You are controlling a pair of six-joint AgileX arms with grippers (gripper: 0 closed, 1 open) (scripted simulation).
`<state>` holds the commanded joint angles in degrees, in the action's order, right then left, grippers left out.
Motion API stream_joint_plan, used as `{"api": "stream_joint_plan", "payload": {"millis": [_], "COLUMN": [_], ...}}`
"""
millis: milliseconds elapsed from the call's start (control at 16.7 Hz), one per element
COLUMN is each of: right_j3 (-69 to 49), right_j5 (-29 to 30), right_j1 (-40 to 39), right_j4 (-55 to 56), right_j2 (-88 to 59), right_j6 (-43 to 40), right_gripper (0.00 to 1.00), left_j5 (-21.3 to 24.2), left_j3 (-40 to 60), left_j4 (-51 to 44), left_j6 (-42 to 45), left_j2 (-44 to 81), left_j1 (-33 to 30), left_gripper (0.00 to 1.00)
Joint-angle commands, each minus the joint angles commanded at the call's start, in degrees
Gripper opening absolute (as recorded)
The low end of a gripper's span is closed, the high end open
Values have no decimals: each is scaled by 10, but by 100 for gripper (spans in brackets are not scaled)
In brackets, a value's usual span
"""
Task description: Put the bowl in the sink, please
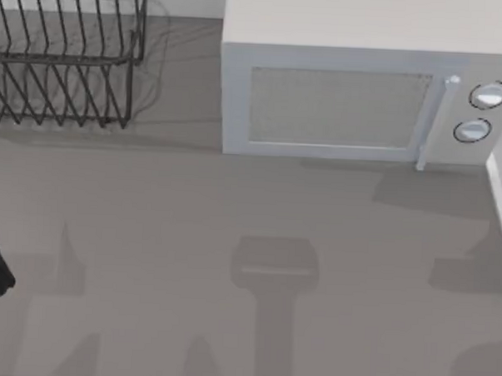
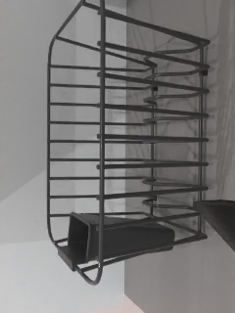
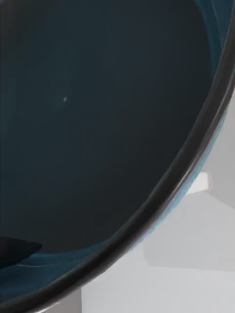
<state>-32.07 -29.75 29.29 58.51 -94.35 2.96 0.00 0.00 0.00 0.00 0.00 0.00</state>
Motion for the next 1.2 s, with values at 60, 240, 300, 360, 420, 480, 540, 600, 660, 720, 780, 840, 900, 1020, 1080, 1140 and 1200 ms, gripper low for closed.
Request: {"api": "stream_joint_plan", "payload": {"millis": [60,240,300,360,420,480,540,600,660,720,780,840,900,1020,1080,1140,1200], "right_j3": [5,16,18,21,23,27,30,33,35,37,39,40,40,40,40,40,40], "right_j5": [-2,-4,-3,-1,1,3,6,8,10,12,14,15,15,15,15,15,15], "right_j1": [-1,-1,0,2,4,5,6,7,8,9,10,10,10,10,10,10,10], "right_j4": [26,127,163,198,233,266,298,327,353,375,392,403,409,409,409,409,409], "right_j2": [-28,-117,-146,-174,-201,-226,-250,-272,-292,-308,-318,-324,-326,-326,-326,-326,-326], "right_j6": [2,-5,-11,-17,-22,-25,-26,-26,-24,-23,-22,-21,-21,-21,-21,-21,-21], "right_gripper": [0,0,0,0,0,0,0,0,0,0,0,0,0,0,0,0,8], "left_j5": [0,0,0,0,0,0,0,0,0,0,0,0,0,0,0,0,0], "left_j3": [0,0,0,0,0,0,0,0,0,0,0,0,0,0,0,0,0], "left_j4": [0,0,0,0,0,0,0,0,0,0,0,0,0,0,0,0,0], "left_j6": [0,0,0,0,0,0,0,0,0,0,0,0,0,0,0,0,0], "left_j2": [0,0,0,0,0,0,0,0,0,0,0,0,0,0,0,0,0], "left_j1": [0,0,0,0,0,0,0,0,0,0,0,0,0,0,0,0,0], "left_gripper": [100,100,100,100,100,100,100,100,100,100,100,100,100,100,100,100,100]}}
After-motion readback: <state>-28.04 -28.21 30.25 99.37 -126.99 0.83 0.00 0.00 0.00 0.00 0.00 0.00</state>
